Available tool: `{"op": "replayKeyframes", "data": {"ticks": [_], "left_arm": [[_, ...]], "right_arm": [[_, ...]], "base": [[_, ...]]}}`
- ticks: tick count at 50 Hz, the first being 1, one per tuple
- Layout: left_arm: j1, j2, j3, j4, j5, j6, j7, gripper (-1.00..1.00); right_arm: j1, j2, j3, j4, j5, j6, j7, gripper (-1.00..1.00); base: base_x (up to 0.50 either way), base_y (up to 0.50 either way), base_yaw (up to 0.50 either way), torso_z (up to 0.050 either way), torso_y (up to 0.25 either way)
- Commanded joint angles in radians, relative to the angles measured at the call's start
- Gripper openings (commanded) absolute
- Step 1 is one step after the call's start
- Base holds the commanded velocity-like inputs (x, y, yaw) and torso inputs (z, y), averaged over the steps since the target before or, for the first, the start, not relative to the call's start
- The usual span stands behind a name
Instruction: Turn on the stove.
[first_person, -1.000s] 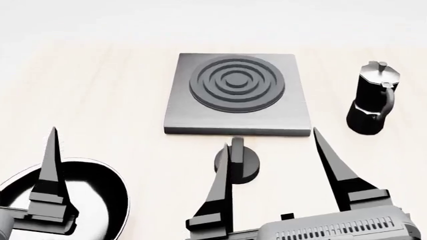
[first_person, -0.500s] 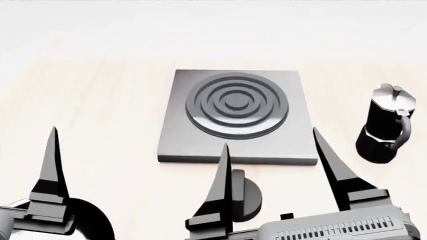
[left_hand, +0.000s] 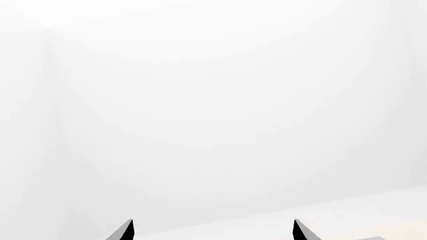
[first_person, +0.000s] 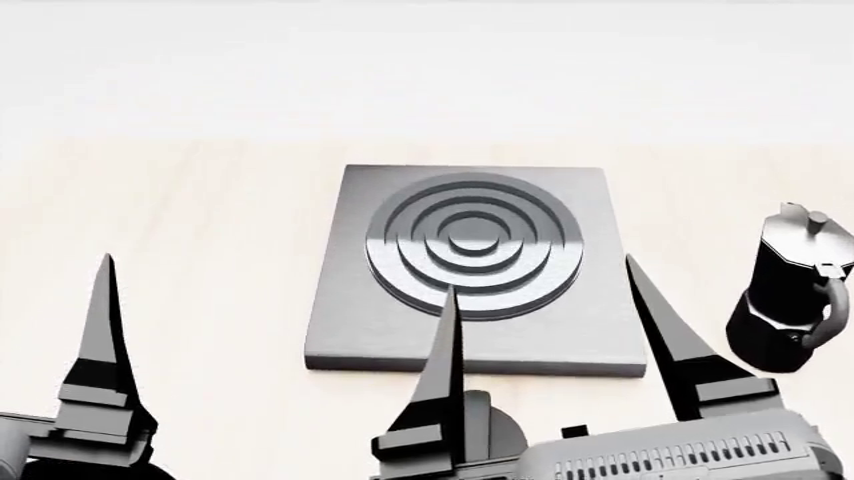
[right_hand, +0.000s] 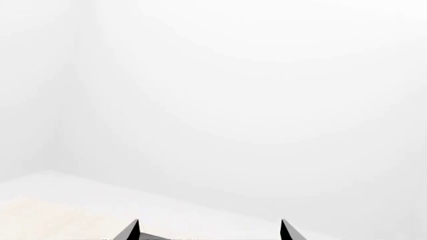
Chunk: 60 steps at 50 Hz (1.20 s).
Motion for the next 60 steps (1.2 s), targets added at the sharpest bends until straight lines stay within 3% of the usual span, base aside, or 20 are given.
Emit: {"op": "replayKeyframes", "data": {"ticks": [1, 42, 60], "left_arm": [[0.0, -0.003, 0.003, 0.0, -0.003, -0.001, -0.005, 1.0], [-0.003, -0.015, 0.006, -0.003, -0.018, 0.001, -0.02, 1.0], [-0.004, -0.02, 0.009, -0.008, -0.023, 0.007, -0.027, 1.0]], "right_arm": [[-0.001, 0.013, 0.024, 0.018, 0.067, 0.001, 0.035, 1.0], [0.048, 0.043, -0.031, 0.177, 0.18, 0.18, 0.145, 1.0], [0.063, 0.026, 0.033, 0.269, 0.289, 0.246, 0.144, 1.0]], "base": [[0.0, 0.0, 0.0, 0.0, 0.0], [0.0, 0.0, 0.0, 0.0, 0.0], [0.0, 0.0, 0.0, 0.0, 0.0]]}}
